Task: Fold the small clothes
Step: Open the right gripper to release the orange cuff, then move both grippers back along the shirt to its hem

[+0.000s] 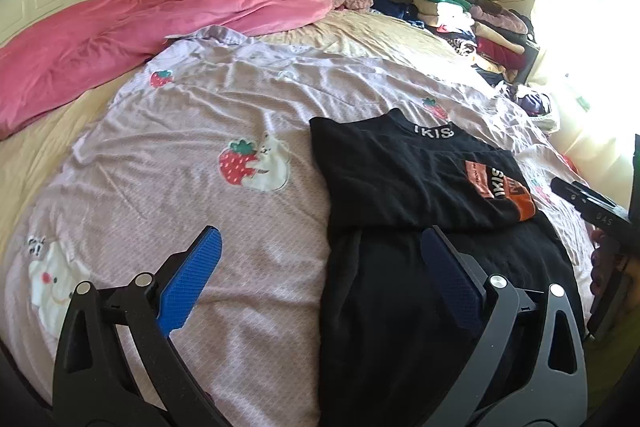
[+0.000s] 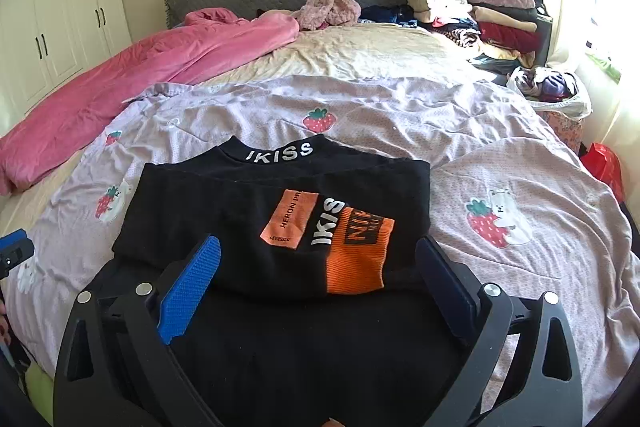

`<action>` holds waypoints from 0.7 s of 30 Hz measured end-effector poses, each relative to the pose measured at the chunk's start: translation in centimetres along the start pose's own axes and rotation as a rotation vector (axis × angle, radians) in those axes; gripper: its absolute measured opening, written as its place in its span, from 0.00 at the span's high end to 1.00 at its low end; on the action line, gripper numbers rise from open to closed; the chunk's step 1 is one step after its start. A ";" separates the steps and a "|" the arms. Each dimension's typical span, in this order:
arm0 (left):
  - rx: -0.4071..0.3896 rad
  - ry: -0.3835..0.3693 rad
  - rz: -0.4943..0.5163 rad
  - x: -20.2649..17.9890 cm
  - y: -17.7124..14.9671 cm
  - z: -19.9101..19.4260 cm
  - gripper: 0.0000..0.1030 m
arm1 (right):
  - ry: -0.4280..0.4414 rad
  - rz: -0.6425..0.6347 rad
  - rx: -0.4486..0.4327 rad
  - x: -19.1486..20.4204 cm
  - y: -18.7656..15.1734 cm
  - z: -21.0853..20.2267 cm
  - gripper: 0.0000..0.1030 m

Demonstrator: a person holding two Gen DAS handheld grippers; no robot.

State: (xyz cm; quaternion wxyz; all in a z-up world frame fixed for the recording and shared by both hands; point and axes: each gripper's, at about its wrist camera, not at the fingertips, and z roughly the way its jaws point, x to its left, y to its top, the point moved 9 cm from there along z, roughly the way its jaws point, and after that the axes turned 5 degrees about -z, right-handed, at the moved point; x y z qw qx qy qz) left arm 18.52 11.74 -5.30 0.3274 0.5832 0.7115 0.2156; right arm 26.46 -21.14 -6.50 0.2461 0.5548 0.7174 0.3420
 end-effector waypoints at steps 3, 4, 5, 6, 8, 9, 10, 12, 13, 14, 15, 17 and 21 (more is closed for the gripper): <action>0.004 -0.001 -0.009 0.6 -0.6 -0.3 0.09 | -0.009 0.013 -0.019 -0.1 0.1 -0.8 0.05; 0.006 -0.001 -0.009 0.7 -0.8 -0.4 0.09 | -0.009 0.013 -0.023 -0.1 0.1 -1.0 0.05; 0.009 0.001 -0.007 0.8 -1.0 -0.5 0.09 | -0.010 0.013 -0.025 0.0 0.1 -1.1 0.05; 0.011 0.005 -0.001 0.9 -1.2 -0.6 0.09 | -0.010 0.010 -0.025 0.1 0.2 -1.3 0.05; 0.007 0.013 0.009 1.1 -1.4 -0.9 0.09 | -0.012 0.006 -0.025 0.3 0.1 -1.7 0.05; 0.002 0.015 0.013 1.2 -1.4 -1.1 0.09 | -0.012 0.003 -0.027 0.3 0.1 -1.9 0.05; 0.000 0.016 0.014 1.3 -1.5 -1.2 0.09 | -0.015 0.002 -0.028 0.5 0.1 -2.1 0.05; -0.003 0.013 0.017 1.5 -1.8 -1.6 0.09 | -0.022 -0.004 -0.029 0.5 0.0 -2.6 0.05; -0.001 0.015 0.019 1.5 -1.9 -1.7 0.09 | -0.023 -0.005 -0.030 0.5 -0.1 -2.9 0.05; -0.002 0.015 0.021 1.6 -2.0 -1.8 0.09 | -0.024 -0.005 -0.031 0.4 -0.1 -3.0 0.05; -0.002 0.015 0.023 1.7 -2.2 -1.9 0.09 | -0.026 -0.006 -0.032 0.4 -0.2 -3.3 0.05; -0.004 0.016 0.021 1.9 -2.5 -2.2 0.09 | -0.029 -0.007 -0.029 0.3 -0.5 -3.6 0.05; -0.001 0.023 0.021 2.2 -3.0 -2.7 0.09 | -0.040 -0.007 -0.022 0.0 -1.1 -4.1 0.05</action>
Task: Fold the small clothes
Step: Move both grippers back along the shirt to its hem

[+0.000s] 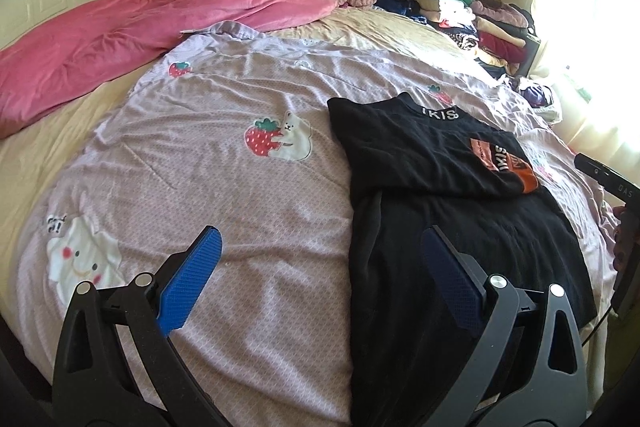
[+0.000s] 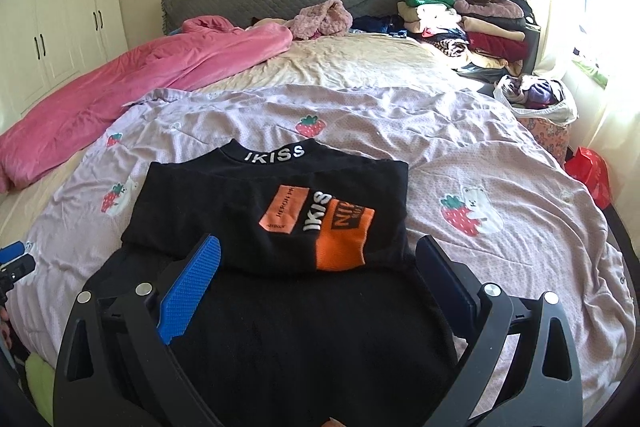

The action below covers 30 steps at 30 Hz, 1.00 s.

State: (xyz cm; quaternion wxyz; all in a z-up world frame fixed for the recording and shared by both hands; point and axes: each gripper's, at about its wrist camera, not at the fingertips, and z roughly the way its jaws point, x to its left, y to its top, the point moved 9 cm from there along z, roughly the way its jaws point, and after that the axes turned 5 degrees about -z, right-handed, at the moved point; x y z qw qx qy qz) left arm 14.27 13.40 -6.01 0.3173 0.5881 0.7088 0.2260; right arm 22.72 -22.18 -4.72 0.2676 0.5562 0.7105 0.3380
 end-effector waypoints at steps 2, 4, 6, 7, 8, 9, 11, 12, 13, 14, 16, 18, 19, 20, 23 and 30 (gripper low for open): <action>-0.001 0.004 0.008 0.0 -0.2 -0.3 0.09 | -0.003 0.002 0.006 -0.2 -0.4 -0.3 0.05; -0.001 0.002 0.007 0.0 -0.3 -0.6 0.09 | -0.003 -0.001 0.005 -0.1 -0.6 -0.7 0.05; -0.006 -0.005 0.004 0.0 -0.3 -1.0 0.09 | -0.008 -0.003 0.002 -0.2 -0.8 -1.2 0.05; -0.007 -0.004 0.007 -0.1 -0.4 -1.2 0.09 | -0.005 -0.003 0.000 -0.3 -0.8 -1.5 0.05; -0.007 -0.001 0.009 -0.1 -0.5 -1.3 0.09 | -0.005 -0.005 -0.001 -0.3 -0.9 -1.7 0.05; -0.007 -0.001 0.012 -0.2 -0.7 -1.4 0.09 | -0.006 -0.009 -0.002 -0.3 -1.0 -1.9 0.05; -0.003 -0.001 0.014 -0.4 -1.0 -1.6 0.09 | -0.003 -0.010 -0.006 -0.4 -1.3 -2.4 0.05; -0.002 0.000 0.016 -0.5 -1.2 -1.7 0.09 | -0.002 -0.008 -0.007 -0.4 -1.5 -2.6 0.05; -0.001 0.002 0.018 -0.5 -1.4 -1.8 0.09 | 0.001 -0.006 -0.006 -0.4 -1.8 -2.8 0.05; 0.000 0.002 0.019 -0.6 -1.6 -1.9 0.09 | 0.004 -0.006 -0.002 -0.4 -2.1 -2.9 0.05; 0.004 0.001 0.023 -0.8 -2.0 -2.1 0.09 | 0.011 -0.013 0.004 -0.2 -2.6 -3.1 0.05; 0.010 0.008 0.030 -0.9 -2.3 -2.2 0.09 | 0.013 -0.021 0.011 -0.1 -3.1 -3.2 0.05; 0.011 0.011 0.033 -1.0 -2.4 -2.3 0.09 | 0.017 -0.023 0.014 0.0 -3.4 -3.3 0.05; 0.011 0.012 0.033 -1.0 -2.5 -2.3 0.09 | 0.021 -0.023 0.019 0.1 -3.6 -3.3 0.05; 0.017 0.017 0.030 -0.9 -2.9 -2.4 0.09 | 0.027 -0.028 0.032 0.4 -4.3 -3.1 0.05; 0.032 0.031 0.033 -0.6 -4.0 -2.6 0.09 | 0.049 -0.025 0.054 1.1 -5.4 -2.9 0.05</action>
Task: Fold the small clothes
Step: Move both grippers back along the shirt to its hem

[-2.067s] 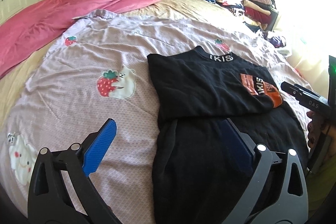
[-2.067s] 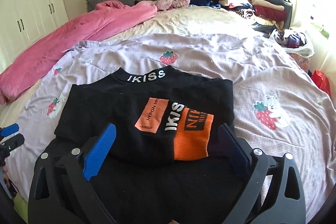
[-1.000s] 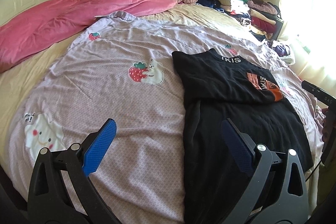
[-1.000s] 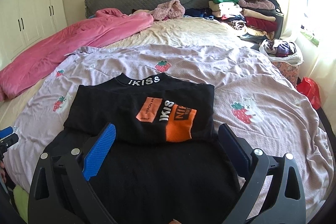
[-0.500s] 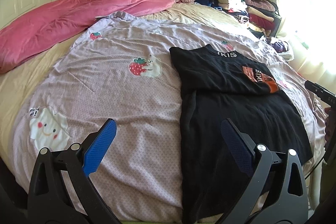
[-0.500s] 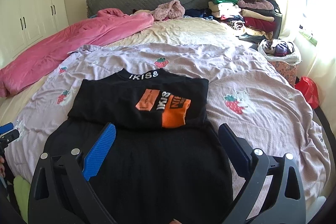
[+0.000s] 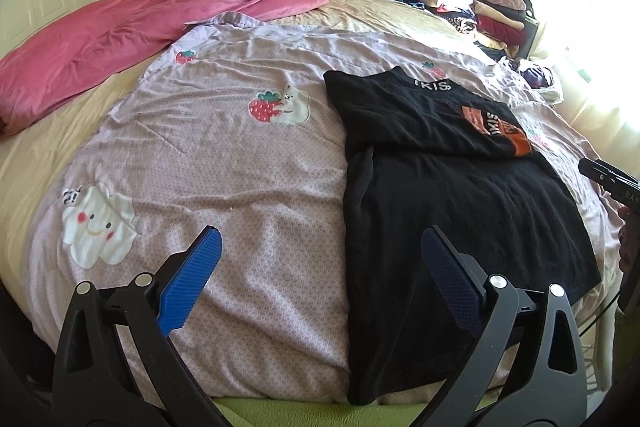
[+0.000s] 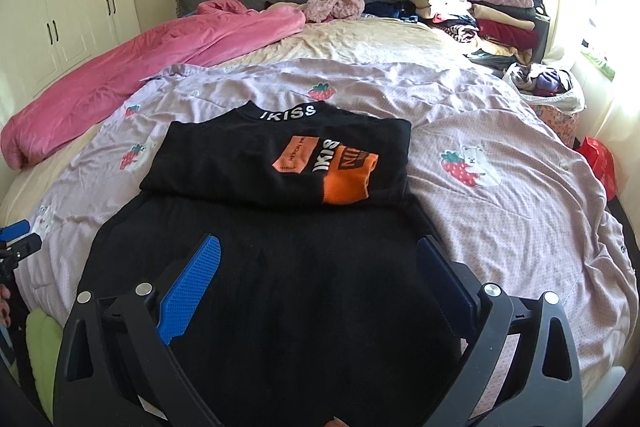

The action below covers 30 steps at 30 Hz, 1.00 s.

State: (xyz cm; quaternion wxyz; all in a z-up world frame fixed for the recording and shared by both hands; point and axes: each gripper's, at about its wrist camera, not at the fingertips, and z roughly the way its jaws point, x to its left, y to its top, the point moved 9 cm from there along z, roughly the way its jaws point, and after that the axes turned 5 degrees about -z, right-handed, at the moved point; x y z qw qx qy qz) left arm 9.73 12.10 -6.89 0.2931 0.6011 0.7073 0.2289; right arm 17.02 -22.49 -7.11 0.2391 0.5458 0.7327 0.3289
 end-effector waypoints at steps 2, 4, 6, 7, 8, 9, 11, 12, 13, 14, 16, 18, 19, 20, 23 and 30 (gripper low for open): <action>0.001 0.001 0.003 0.0 -0.3 -0.1 0.09 | 0.001 -0.001 0.005 0.1 -0.1 0.1 0.05; 0.004 0.001 0.004 0.0 -0.6 -0.1 0.09 | 0.003 -0.006 0.008 0.3 -0.3 0.1 0.05; 0.008 0.002 0.005 0.1 -0.8 -0.2 0.09 | 0.003 -0.007 0.013 0.4 -0.4 0.1 0.05; 0.007 0.001 0.006 0.0 -0.8 -0.2 0.09 | 0.003 -0.009 0.016 0.4 -0.5 0.1 0.05; 0.006 0.001 0.006 0.1 -0.9 -0.2 0.09 | 0.000 -0.012 0.019 0.5 -0.7 0.1 0.05; 0.008 -0.001 0.004 0.1 -1.0 -0.2 0.09 | -0.002 -0.015 0.022 0.5 -0.8 0.0 0.04; 0.008 -0.004 0.004 0.0 -1.0 -0.2 0.09 | -0.005 -0.018 0.029 0.4 -1.2 0.0 0.04; 0.009 -0.003 0.005 0.1 -1.0 -0.2 0.09 | -0.007 -0.019 0.033 0.4 -1.4 0.0 0.04; 0.013 -0.006 0.008 0.0 -1.2 -0.1 0.09 | -0.007 -0.020 0.036 0.4 -1.6 0.0 0.04; 0.016 -0.009 0.009 -0.1 -1.5 0.0 0.09 | -0.008 -0.021 0.040 0.4 -1.8 0.0 0.04; 0.028 -0.009 0.017 -0.4 -2.0 0.2 0.09 | -0.012 -0.021 0.052 0.2 -2.3 0.1 0.04; 0.036 -0.010 0.027 -0.6 -2.5 0.3 0.09 | -0.012 -0.019 0.061 0.1 -2.9 0.1 0.04; 0.040 -0.010 0.031 -0.7 -2.8 0.4 0.09 | -0.014 -0.019 0.064 -0.1 -3.0 0.0 0.04; 0.043 -0.010 0.034 -0.8 -3.0 0.5 0.09 | -0.016 -0.017 0.070 -0.2 -3.4 0.0 0.04; 0.054 -0.013 0.028 -0.7 -3.5 0.7 0.09 | -0.022 -0.012 0.079 -0.5 -4.0 -0.1 0.04; 0.073 -0.011 0.018 -0.2 -4.4 0.8 0.09 | -0.035 0.009 0.100 -1.5 -5.5 -0.5 0.04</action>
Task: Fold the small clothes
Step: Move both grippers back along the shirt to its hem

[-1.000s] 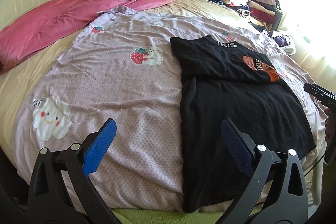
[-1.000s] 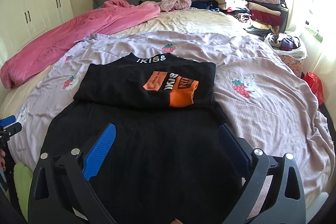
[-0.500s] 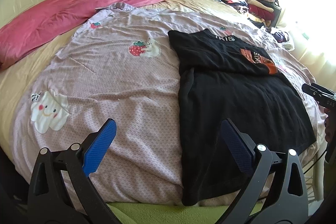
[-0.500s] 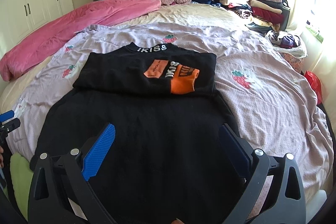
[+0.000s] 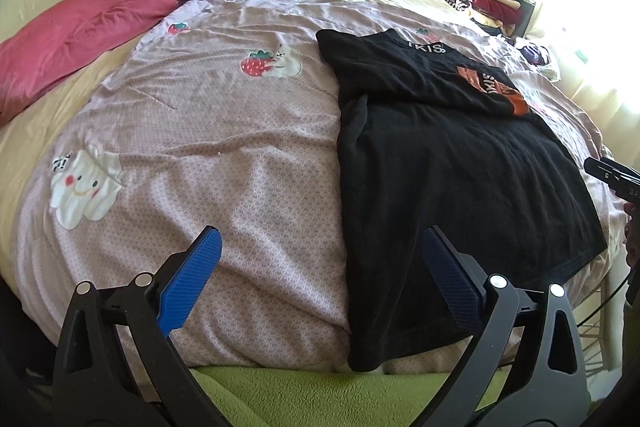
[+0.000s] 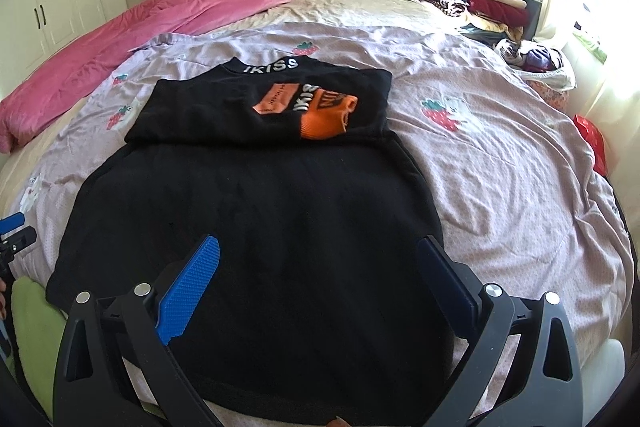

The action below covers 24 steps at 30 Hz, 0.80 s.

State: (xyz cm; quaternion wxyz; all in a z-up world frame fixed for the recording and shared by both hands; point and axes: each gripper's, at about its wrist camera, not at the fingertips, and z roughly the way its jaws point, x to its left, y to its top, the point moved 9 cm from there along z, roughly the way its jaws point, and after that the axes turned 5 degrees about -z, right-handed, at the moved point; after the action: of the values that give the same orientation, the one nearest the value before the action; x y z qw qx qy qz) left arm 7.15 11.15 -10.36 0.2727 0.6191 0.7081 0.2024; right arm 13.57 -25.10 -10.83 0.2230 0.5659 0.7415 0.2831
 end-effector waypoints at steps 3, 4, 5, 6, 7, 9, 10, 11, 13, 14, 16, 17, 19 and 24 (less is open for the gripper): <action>0.010 0.001 -0.002 0.2 -0.4 0.1 0.09 | -0.008 0.001 0.004 -0.2 -0.4 -0.2 0.04; 0.013 0.001 -0.002 0.2 -0.5 0.1 0.09 | -0.010 0.003 0.007 -0.4 -0.5 -0.2 0.04; 0.014 0.000 0.000 0.2 -0.6 0.0 0.09 | -0.010 0.003 0.009 -0.5 -0.6 -0.2 0.04; 0.014 0.000 0.001 0.2 -0.8 0.0 0.09 | -0.011 0.003 0.009 -0.6 -0.7 -0.3 0.04; 0.015 0.000 0.002 0.2 -0.9 -0.1 0.09 | -0.012 0.003 0.011 -0.6 -0.9 -0.4 0.04; 0.020 0.000 0.001 0.3 -1.1 -0.1 0.09 | -0.015 0.005 0.015 -0.9 -1.2 -0.4 0.04; 0.022 0.001 0.001 0.3 -1.2 0.0 0.09 | -0.015 0.005 0.017 -0.9 -1.3 -0.4 0.04; 0.024 0.002 0.001 0.3 -1.3 0.0 0.09 | -0.016 0.005 0.020 -1.0 -1.5 -0.5 0.04; 0.030 0.002 0.002 0.3 -1.6 0.0 0.09 | -0.018 0.006 0.029 -1.3 -1.8 -0.5 0.04; 0.034 -0.001 0.000 0.3 -1.8 0.0 0.09 | -0.017 0.006 0.031 -1.3 -2.0 -0.6 0.04; 0.041 -0.011 -0.012 0.3 -2.2 -0.1 0.09 | -0.020 0.004 0.037 -1.5 -2.3 -0.7 0.04; 0.044 -0.013 -0.016 0.4 -2.4 -0.1 0.09 | -0.019 0.005 0.038 -1.5 -2.4 -0.8 0.04; 0.055 -0.017 -0.023 0.5 -2.8 0.1 0.09 | -0.014 0.009 0.043 -1.6 -2.8 -0.9 0.04; 0.080 -0.038 -0.041 0.6 -3.5 0.6 0.09 | -0.017 0.010 0.055 -2.1 -3.7 -1.2 0.04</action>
State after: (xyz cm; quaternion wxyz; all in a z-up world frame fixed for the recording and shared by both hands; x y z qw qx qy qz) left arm 4.77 11.21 -13.07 0.2651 0.6188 0.7228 0.1563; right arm 10.68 -28.07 -12.43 0.2123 0.5779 0.7443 0.2589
